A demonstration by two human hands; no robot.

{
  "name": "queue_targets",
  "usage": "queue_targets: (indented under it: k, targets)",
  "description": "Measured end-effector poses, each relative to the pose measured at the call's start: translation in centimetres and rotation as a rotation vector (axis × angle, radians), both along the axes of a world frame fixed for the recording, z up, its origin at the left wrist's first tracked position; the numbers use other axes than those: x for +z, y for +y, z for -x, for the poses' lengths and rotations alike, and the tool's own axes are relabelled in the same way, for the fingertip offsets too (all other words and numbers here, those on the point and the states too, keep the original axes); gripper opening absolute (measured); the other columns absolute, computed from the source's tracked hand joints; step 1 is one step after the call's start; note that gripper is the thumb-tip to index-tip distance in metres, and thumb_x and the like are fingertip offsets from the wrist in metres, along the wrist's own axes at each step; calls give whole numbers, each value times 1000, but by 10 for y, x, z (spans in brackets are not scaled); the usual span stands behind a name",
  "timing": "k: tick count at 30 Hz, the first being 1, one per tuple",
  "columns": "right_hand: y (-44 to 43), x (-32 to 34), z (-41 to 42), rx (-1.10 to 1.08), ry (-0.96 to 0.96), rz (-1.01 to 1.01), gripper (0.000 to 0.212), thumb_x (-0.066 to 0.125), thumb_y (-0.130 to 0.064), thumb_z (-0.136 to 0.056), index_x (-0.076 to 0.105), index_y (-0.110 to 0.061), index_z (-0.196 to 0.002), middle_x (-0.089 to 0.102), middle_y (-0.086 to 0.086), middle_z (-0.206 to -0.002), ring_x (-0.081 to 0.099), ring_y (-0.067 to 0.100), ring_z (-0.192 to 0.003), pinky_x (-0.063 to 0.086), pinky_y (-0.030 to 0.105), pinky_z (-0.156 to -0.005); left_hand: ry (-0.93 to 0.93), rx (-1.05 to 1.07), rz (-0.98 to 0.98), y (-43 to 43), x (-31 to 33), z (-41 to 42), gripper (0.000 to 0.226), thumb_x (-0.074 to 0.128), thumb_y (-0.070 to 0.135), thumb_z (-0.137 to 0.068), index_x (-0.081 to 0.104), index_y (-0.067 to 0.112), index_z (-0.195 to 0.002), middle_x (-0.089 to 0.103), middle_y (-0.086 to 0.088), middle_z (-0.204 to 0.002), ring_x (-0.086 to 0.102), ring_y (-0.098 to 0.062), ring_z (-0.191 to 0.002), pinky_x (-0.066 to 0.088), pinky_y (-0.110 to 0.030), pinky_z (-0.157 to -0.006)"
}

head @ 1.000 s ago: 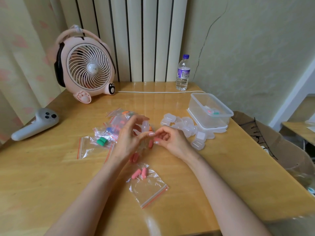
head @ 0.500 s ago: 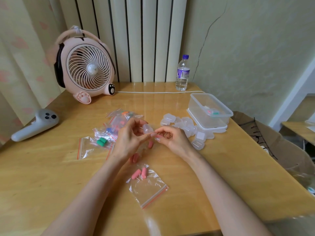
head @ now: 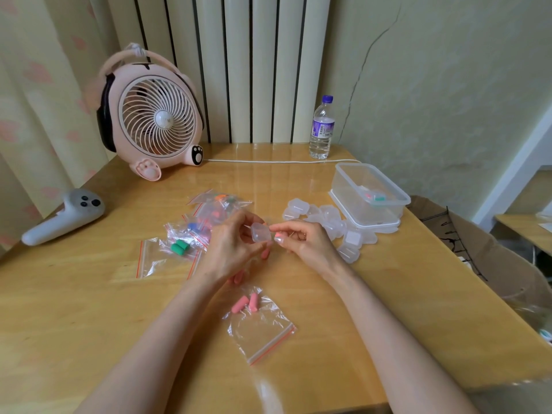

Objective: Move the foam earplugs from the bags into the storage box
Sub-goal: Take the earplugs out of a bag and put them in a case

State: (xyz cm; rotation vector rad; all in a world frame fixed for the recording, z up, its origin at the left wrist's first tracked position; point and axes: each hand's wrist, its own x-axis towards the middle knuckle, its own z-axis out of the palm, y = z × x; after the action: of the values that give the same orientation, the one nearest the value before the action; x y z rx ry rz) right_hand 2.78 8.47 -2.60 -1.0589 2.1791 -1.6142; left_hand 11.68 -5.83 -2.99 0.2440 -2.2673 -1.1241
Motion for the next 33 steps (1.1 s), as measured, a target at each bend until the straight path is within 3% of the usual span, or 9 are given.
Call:
queue_targets:
  k: [4, 8, 11, 13, 16, 20, 24, 27, 33]
  targets:
    - [0, 1, 2, 11, -30, 67, 24, 63, -7, -86, 70, -28, -95, 61, -3, -75, 51, 7, -65, 44, 21, -66, 45, 57, -28, 1, 2, -1, 29, 82, 15, -68, 59, 14, -86, 60, 14, -58, 58, 3, -58, 43, -8, -55]
    - [-4, -7, 7, -103, -16, 41, 16, 71, -11, -80, 69, -24, -89, 61, -7, -75, 55, 9, -70, 52, 32, -75, 77, 90, -73, -2, -1, 3, 35, 81, 20, -70, 57, 13, -94, 60, 8, -77, 60, -8, -73, 48, -16, -65]
    - [-7, -13, 6, -110, 107, -23, 12, 75, -6, -76, 72, -13, -85, 63, -14, -76, 56, 0, -67, 50, 19, -72, 89, 97, -120, -3, -2, 4, 36, 79, 16, -72, 55, 11, -99, 61, 9, -85, 62, -15, -84, 50, -25, -74]
    - [-10, -16, 4, -62, 214, -72, 14, 75, -6, -74, 72, -15, -85, 65, -14, -87, 59, -5, -79, 45, 15, -79, 88, 87, -141, -3, -2, 5, 37, 79, 16, -72, 54, 10, -99, 60, 7, -86, 60, -16, -81, 50, -29, -73]
    - [-11, -17, 2, 16, 293, -218, 13, 72, -14, -77, 69, -22, -87, 69, -8, -98, 59, 6, -98, 43, 24, -91, 112, 56, -214, -4, -4, 5, 40, 79, 17, -72, 53, 10, -103, 58, 6, -88, 55, -11, -78, 48, -27, -73]
    - [-11, -19, -1, 37, 305, -245, 16, 66, -4, -80, 67, -16, -91, 70, -10, -89, 62, 6, -91, 45, 21, -87, 63, -8, -190, -8, -5, 5, 52, 76, 20, -74, 56, 19, -123, 60, 10, -109, 59, -8, -97, 49, -22, -84]
    - [-14, -21, -2, 17, 395, -198, 14, 72, -7, -77, 68, -13, -88, 58, -8, -88, 56, 7, -85, 41, 11, -79, 53, -2, -107, -8, -7, 5, 40, 76, 22, -76, 61, 19, -113, 60, 4, -112, 60, -14, -87, 50, -27, -77]
    - [-14, -20, 1, -45, 321, -92, 11, 73, -6, -76, 67, -12, -83, 58, -1, -88, 58, 13, -75, 49, 20, -74, 68, 20, -122, -7, -6, 5, 37, 77, 21, -75, 60, 16, -107, 62, 7, -109, 61, -12, -88, 49, -20, -73]
    - [-4, -2, 2, -135, 7, 196, 14, 72, -6, -79, 64, -17, -79, 68, -8, -79, 59, 7, -69, 49, 24, -72, 57, -43, -209, -3, -2, 1, 38, 74, 33, -75, 56, 18, -105, 66, 1, -96, 64, -13, -89, 52, -29, -78]
